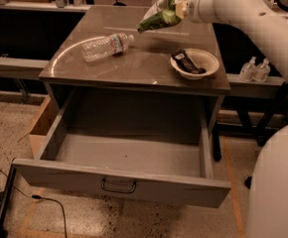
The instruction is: Place green jalapeno chip bag into top drawer
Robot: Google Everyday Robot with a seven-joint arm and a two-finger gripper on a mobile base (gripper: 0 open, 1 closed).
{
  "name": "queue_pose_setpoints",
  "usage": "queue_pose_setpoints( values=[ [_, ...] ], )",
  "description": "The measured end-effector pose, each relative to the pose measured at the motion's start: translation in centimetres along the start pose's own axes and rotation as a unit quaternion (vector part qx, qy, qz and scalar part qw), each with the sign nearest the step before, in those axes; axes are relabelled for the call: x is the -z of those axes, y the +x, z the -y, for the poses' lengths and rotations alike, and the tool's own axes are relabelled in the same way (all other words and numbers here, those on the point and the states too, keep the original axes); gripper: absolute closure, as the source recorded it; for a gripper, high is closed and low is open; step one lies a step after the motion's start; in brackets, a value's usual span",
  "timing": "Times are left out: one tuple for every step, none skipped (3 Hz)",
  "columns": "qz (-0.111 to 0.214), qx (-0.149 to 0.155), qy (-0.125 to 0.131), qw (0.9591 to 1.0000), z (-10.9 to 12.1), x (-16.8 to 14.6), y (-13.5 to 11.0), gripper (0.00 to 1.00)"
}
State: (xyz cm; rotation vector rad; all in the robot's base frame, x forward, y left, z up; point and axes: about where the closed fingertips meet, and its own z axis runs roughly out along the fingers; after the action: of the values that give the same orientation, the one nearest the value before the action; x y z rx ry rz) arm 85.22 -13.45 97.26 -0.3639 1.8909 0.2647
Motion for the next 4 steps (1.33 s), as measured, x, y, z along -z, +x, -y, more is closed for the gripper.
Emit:
queue_pose_setpoints(
  values=[
    [-0.016, -0.001, -0.005, 0.9999, -0.6, -0.7, 2.0, 1.00],
    [-0.016, -0.001, -0.005, 0.9999, -0.6, -0.7, 2.0, 1.00],
    [-0.030, -0.020, -0.027, 0.9990, -2.1, 1.6, 2.6, 1.00],
    [-0.048, -0.046, -0.045, 0.9968, -4.6, 5.2, 3.1, 1.00]
  ],
)
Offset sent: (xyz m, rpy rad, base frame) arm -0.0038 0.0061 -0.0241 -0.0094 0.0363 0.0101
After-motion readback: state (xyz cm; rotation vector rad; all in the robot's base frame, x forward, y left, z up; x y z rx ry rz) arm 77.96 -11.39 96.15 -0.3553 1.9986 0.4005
